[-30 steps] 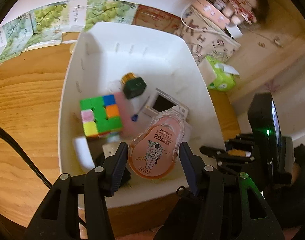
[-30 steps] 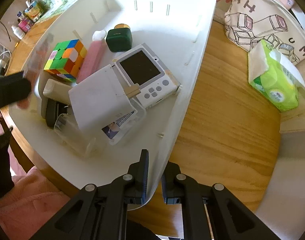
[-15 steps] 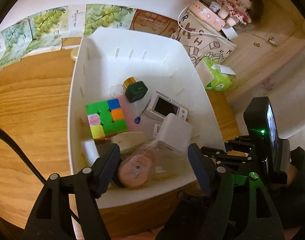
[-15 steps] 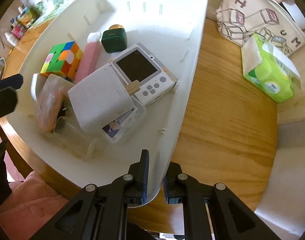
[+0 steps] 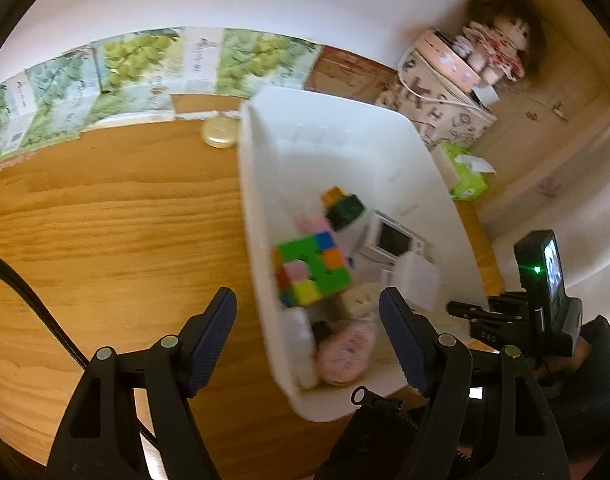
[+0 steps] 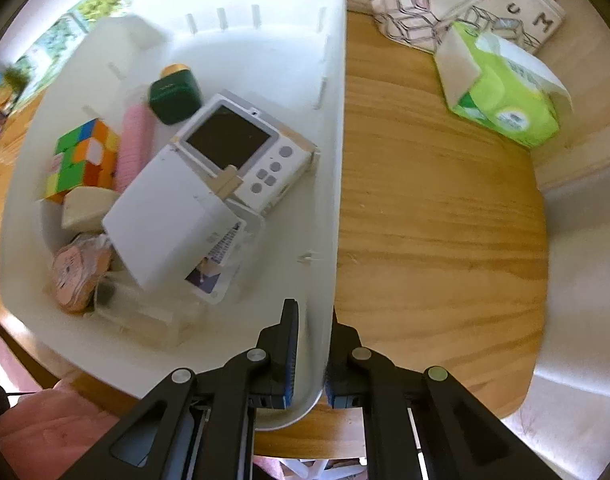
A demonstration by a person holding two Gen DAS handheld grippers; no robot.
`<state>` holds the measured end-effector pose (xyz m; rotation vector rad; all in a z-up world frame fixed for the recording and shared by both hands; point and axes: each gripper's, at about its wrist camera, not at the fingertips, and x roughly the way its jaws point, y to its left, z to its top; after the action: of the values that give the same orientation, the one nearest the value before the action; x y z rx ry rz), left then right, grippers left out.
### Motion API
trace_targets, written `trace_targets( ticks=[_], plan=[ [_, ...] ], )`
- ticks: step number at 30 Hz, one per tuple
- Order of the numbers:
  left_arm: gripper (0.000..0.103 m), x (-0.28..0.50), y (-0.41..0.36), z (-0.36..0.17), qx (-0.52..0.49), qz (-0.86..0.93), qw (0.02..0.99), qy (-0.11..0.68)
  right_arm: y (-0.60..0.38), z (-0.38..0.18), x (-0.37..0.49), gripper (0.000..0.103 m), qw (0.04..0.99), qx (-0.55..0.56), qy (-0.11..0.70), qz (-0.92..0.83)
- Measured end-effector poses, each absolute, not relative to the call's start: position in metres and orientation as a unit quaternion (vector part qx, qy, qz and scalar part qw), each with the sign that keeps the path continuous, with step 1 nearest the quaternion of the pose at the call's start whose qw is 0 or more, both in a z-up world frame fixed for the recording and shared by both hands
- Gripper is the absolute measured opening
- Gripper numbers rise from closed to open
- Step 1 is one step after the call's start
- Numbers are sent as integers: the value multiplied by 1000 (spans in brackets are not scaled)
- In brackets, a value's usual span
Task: Organize rigid objects
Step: 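Move the open left tool to the round yellow lid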
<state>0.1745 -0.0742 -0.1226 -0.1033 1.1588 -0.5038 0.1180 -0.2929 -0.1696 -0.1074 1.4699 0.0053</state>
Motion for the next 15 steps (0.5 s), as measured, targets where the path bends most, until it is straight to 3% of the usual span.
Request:
trace_targets(
  ticks=[15],
  plan=[
    [77, 248, -19, -136, 55, -242, 798, 550, -304, -175, 125, 15, 731, 3, 675, -106]
  ],
)
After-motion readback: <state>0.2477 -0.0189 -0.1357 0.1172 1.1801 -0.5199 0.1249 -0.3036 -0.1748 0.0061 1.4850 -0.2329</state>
